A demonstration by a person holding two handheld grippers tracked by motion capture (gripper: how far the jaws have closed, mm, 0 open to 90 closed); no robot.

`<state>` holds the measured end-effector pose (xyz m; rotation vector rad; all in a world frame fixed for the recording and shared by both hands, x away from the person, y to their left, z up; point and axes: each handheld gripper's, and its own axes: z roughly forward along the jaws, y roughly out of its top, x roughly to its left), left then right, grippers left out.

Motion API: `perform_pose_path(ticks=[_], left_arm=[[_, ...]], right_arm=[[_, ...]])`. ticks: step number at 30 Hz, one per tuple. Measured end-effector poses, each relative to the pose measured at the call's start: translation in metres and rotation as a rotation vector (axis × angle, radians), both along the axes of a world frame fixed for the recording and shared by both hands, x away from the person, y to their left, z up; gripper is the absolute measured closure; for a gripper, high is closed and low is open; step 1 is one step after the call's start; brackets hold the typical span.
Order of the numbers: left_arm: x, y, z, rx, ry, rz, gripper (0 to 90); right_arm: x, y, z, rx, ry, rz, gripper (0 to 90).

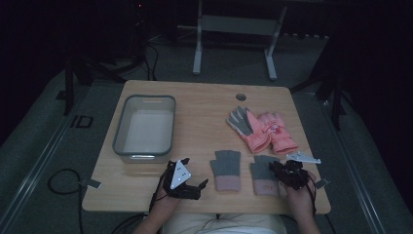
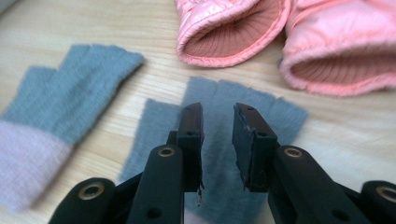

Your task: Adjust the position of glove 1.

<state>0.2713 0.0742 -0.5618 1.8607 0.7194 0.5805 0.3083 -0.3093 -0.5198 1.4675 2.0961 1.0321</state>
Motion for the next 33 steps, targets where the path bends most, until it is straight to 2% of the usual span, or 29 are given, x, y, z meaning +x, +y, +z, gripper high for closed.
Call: perform_pose_path(ticks=[2,5,7,10,13,14,16,19,21,23,27,29,31,33], left_arm=[[0.000,0.000,0.000,0.002,0.000,0.001,2.5],[0.000,0.000,0.000,0.000,0.000,0.001,2.5],[0.000,0.000,0.000,-0.003,-0.002,0.002,2.5],[0.000,0.000,0.000,0.000,-0.003,0.004,2.5],[0.000,0.000,0.000,-0.001,-0.003,0.006,2.5],[0.000,0.000,0.000,-0.003,-0.002,0.007,2.5],[0.000,0.000,0.000,-0.006,-0.001,0.006,2.5],[0.000,0.001,0.000,-0.010,0.003,0.007,2.5],[0.000,0.001,0.000,-0.012,0.004,0.008,2.5],[0.000,0.001,0.000,-0.012,0.004,0.009,2.5],[0.000,0.001,0.000,-0.009,0.001,0.008,2.5],[-0.001,0.001,0.000,-0.012,-0.005,0.008,2.5],[-0.001,0.001,0.000,-0.012,-0.007,0.010,2.5],[-0.001,0.001,0.000,-0.014,-0.005,0.008,2.5]], right_arm=[[0.003,-0.002,0.000,-0.033,0.000,0.088,69.5],[0.006,-0.002,-0.006,-0.096,0.009,0.174,66.6],[0.007,-0.002,-0.012,-0.121,0.032,0.192,64.9],[0.007,-0.002,-0.020,-0.122,0.048,0.204,64.1],[0.006,-0.002,-0.022,-0.124,0.050,0.201,64.2],[0.004,-0.004,-0.026,-0.097,0.039,0.192,66.1],[0.003,-0.004,-0.028,-0.084,0.032,0.182,69.6],[0.001,-0.003,-0.029,-0.092,0.026,0.166,77.6],[0.003,-0.002,-0.027,-0.097,0.042,0.162,82.3],[0.005,-0.003,-0.026,-0.076,0.069,0.146,84.2],[0.004,0.000,-0.024,-0.083,0.077,0.121,85.7],[0.001,0.002,-0.019,-0.073,0.082,0.105,86.0],[-0.003,0.002,-0.010,-0.056,0.060,0.095,86.0],[-0.008,0.002,0.006,-0.019,0.033,0.083,86.1]])
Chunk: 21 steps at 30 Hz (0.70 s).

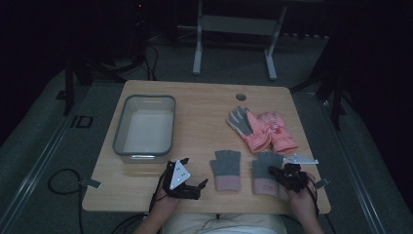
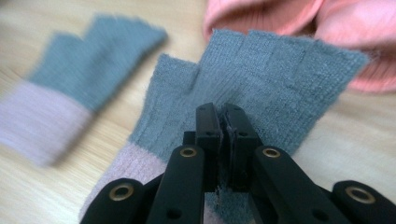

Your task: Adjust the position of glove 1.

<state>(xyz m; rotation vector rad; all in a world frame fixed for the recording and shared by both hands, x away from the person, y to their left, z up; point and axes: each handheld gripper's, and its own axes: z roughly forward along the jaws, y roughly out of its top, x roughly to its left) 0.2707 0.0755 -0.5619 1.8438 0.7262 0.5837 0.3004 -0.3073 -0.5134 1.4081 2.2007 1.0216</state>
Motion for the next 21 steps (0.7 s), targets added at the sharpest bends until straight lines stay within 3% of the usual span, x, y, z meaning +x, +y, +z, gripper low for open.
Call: perform_pose_path(ticks=[5,10,15,21], left_arm=[[0.000,0.000,0.000,-0.002,0.004,-0.002,2.5],[0.000,0.000,0.000,0.002,0.002,0.002,2.5],[0.000,0.000,0.000,-0.002,0.003,-0.001,2.5],[0.000,0.000,0.000,-0.005,0.004,-0.001,2.5]], right_arm=[[-0.002,0.009,0.034,0.026,-0.067,0.018,86.0],[0.003,0.027,0.049,0.068,-0.102,0.050,86.0],[0.008,0.055,0.051,0.101,-0.091,0.119,86.0],[0.015,0.088,0.042,0.091,-0.057,0.196,86.0]])
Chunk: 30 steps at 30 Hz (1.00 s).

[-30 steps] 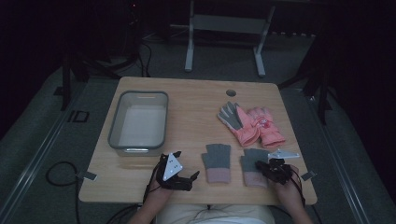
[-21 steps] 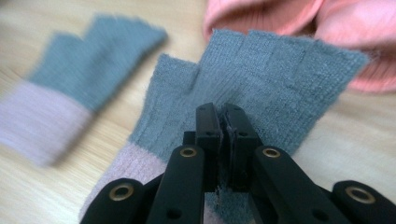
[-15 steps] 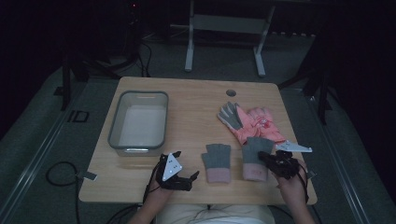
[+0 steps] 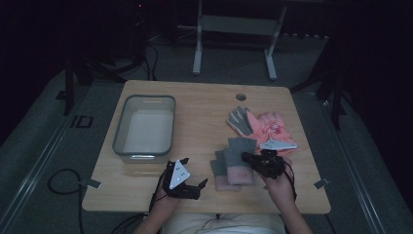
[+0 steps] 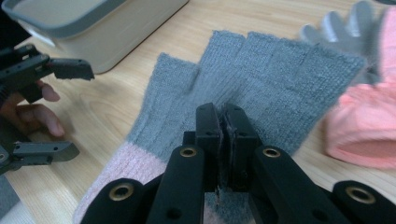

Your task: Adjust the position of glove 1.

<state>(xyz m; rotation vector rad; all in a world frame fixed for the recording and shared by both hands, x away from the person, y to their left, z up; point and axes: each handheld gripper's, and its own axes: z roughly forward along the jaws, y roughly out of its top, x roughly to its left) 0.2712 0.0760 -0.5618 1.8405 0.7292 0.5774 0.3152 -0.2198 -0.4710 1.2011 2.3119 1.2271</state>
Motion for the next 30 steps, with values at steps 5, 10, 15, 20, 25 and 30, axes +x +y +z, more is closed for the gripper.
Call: perform_pose_path(ticks=[5,10,15,20,25,30], left_arm=[[0.000,0.000,0.000,0.001,0.000,0.000,2.5],[0.000,0.000,0.000,0.002,0.001,-0.001,2.5],[0.000,0.000,0.000,0.002,0.003,-0.004,2.5],[0.000,0.000,0.000,0.001,0.002,-0.004,2.5],[0.000,0.000,0.000,0.002,0.003,-0.004,2.5],[0.000,0.000,0.000,0.002,0.005,-0.003,2.5]], right_arm=[[0.005,0.017,-0.009,-0.016,0.030,0.031,85.9],[0.009,0.027,-0.020,-0.015,0.065,0.027,85.9],[0.012,0.030,-0.031,-0.040,0.093,0.031,85.8],[0.015,0.031,-0.040,-0.053,0.113,0.028,85.7],[0.019,0.030,-0.050,-0.064,0.133,0.026,85.4],[0.022,0.030,-0.058,-0.068,0.151,0.026,85.1]])
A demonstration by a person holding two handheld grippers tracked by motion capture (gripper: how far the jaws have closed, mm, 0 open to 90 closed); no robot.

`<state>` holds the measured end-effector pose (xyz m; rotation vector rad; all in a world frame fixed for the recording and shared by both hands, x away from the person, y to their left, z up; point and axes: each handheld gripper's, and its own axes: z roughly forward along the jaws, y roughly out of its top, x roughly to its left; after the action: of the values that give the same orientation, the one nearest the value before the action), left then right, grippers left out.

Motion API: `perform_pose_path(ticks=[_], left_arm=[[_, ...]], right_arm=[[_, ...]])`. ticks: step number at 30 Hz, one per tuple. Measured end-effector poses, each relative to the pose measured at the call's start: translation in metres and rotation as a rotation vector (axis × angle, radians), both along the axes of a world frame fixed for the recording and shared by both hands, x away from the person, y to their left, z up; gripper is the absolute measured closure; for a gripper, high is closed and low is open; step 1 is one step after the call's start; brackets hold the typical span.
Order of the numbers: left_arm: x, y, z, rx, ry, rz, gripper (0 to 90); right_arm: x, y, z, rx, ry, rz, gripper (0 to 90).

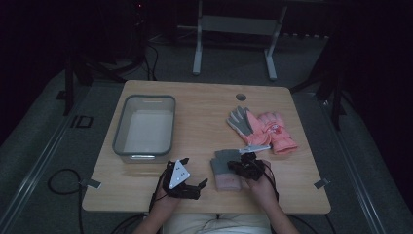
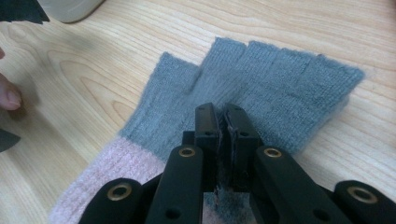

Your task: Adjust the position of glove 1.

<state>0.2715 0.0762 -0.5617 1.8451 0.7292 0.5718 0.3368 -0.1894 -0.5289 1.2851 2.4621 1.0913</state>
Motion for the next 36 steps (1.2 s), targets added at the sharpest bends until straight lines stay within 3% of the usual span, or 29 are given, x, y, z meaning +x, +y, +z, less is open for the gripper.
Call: perform_pose_path(ticks=[14,19,21,23,25,26,29,30,32,34,36], left_arm=[[0.000,-0.001,0.000,0.007,0.002,0.000,2.5],[0.001,-0.004,0.000,0.034,0.006,0.014,2.5],[0.002,-0.002,0.000,0.029,0.008,-0.010,3.1],[0.002,-0.003,0.000,0.057,-0.034,-0.031,5.0],[-0.002,-0.004,-0.001,0.089,-0.132,-0.016,5.1],[-0.004,-0.004,0.000,0.101,-0.125,-0.014,5.1],[-0.007,-0.007,0.009,0.073,-0.005,-0.050,6.4],[-0.009,-0.009,0.012,0.056,0.009,-0.075,10.2],[-0.016,-0.018,0.019,0.047,-0.004,-0.111,13.4],[-0.019,-0.027,0.023,0.077,0.005,-0.197,13.0],[-0.018,-0.036,0.025,0.096,0.039,-0.281,7.6]], right_arm=[[0.004,0.000,-0.008,0.004,0.014,0.018,81.0],[0.004,-0.001,-0.011,0.008,0.008,0.020,77.8],[0.004,-0.002,-0.011,0.010,0.009,0.020,77.6],[0.004,-0.003,-0.012,0.014,0.011,0.023,76.8],[0.003,-0.004,-0.012,0.017,0.011,0.023,75.9],[0.003,-0.005,-0.010,0.018,0.007,0.026,74.5],[0.003,-0.012,0.000,0.035,-0.018,0.024,71.0],[0.005,-0.015,0.004,0.041,-0.030,0.017,69.4],[0.012,-0.023,0.012,0.048,-0.051,0.015,66.3],[0.021,-0.026,0.021,0.043,-0.070,0.027,63.0],[0.031,-0.027,0.028,0.044,-0.086,0.040,61.8]])
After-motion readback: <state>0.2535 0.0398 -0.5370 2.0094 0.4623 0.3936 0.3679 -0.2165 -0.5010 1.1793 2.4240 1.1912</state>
